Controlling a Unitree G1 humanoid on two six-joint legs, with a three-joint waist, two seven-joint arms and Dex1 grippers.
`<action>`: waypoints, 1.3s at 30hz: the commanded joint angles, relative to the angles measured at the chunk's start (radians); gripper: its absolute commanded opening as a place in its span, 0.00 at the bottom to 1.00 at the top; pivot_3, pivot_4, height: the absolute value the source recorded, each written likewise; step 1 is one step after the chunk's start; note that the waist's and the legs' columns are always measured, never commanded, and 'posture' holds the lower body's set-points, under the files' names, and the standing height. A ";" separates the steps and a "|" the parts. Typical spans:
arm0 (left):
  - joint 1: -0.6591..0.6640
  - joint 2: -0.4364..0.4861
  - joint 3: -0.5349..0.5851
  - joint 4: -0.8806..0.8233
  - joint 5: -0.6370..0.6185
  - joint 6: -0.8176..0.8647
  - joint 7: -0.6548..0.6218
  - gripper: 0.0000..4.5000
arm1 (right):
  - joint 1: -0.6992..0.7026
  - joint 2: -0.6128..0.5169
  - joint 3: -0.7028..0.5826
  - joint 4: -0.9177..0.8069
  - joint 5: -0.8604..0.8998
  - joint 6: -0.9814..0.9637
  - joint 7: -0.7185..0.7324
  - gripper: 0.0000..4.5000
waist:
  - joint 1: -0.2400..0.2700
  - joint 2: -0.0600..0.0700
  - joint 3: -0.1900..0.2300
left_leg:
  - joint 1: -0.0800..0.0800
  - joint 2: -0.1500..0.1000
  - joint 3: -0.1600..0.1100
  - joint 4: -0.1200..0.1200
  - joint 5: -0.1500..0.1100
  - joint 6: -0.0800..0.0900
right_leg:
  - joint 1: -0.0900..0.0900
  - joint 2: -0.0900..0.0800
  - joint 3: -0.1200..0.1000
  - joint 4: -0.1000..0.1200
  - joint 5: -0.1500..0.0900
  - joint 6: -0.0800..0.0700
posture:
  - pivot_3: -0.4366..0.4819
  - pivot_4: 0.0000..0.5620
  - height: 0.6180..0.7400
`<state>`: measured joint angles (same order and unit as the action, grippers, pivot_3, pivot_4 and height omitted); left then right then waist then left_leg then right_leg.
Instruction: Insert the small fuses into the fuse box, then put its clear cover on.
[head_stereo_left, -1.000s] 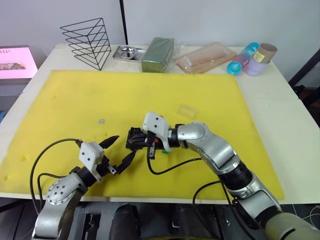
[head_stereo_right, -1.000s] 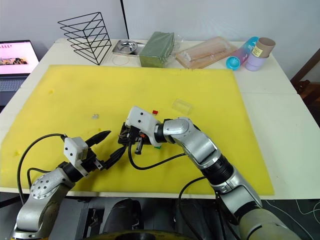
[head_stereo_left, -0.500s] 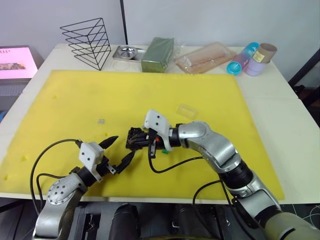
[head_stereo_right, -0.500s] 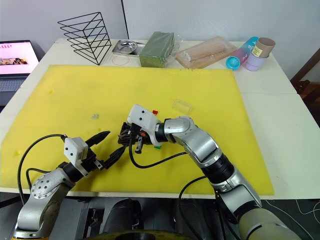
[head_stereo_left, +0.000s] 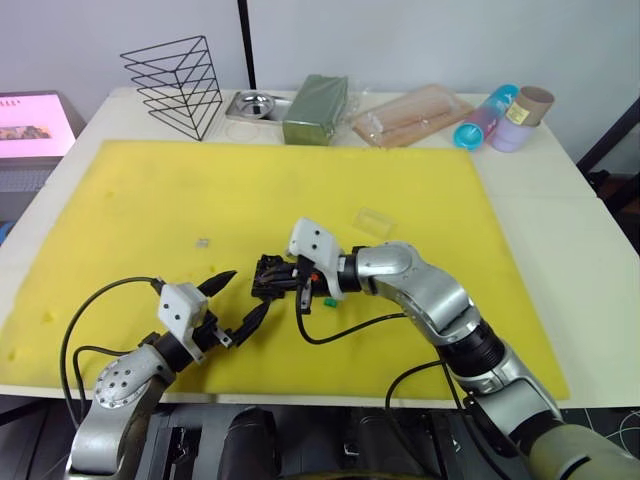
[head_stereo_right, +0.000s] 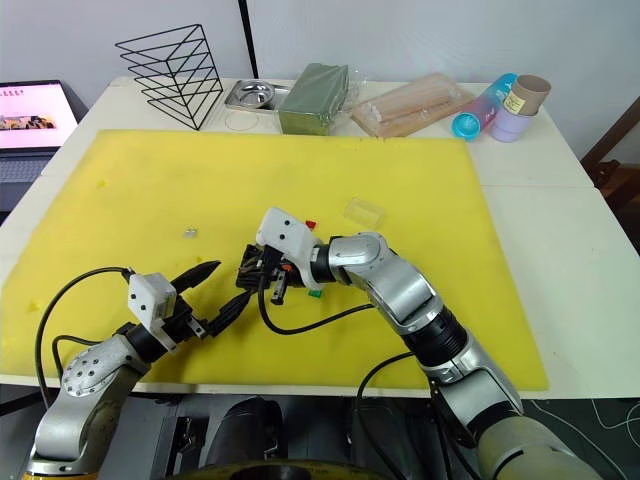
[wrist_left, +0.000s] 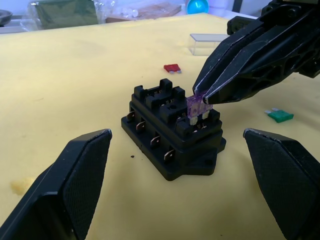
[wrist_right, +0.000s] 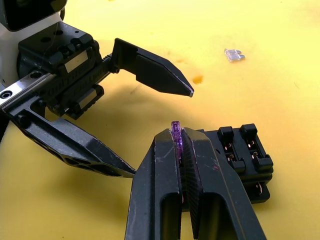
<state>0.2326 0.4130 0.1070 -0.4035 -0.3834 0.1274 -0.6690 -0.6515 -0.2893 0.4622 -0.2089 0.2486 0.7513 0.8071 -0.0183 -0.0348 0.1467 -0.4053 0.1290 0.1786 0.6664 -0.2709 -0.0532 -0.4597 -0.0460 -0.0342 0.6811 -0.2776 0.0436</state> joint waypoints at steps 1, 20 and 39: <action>-0.001 0.006 0.007 -0.024 -0.005 -0.010 0.006 1.00 | -0.010 0.010 0.009 -0.018 -0.009 -0.022 -0.001 0.00 | 0.000 0.000 0.000 | 0.000 0.000 0.000 0.000 0.000 0.000 | 0.000 0.000 0.000 0.000 0.000 0.000 | 0.48 0.27 1.00; -0.005 0.005 -0.003 -0.030 -0.006 0.002 0.020 1.00 | 0.035 -0.004 0.069 0.040 -0.117 -0.134 -0.003 0.00 | 0.000 0.000 0.000 | 0.000 0.000 0.000 0.000 0.000 0.000 | 0.000 0.000 0.000 0.000 0.000 0.000 | 0.48 0.27 1.00; 0.003 0.007 -0.010 -0.032 -0.012 0.014 0.017 1.00 | 0.043 -0.008 0.038 0.034 -0.121 -0.177 0.014 0.33 | 0.000 0.000 0.000 | 0.000 0.000 0.000 0.000 0.000 0.000 | 0.000 0.000 0.000 0.000 0.000 0.000 | 0.48 0.27 1.00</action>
<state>0.2349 0.4143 0.0919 -0.4043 -0.3844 0.1475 -0.6501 -0.6048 -0.2992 0.5151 -0.1691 0.1234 0.5816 0.8133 -0.0180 -0.0349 0.1465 -0.4049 0.1290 0.1786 0.6662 -0.2709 -0.0532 -0.4595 -0.0460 -0.0343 0.6810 -0.2776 0.0435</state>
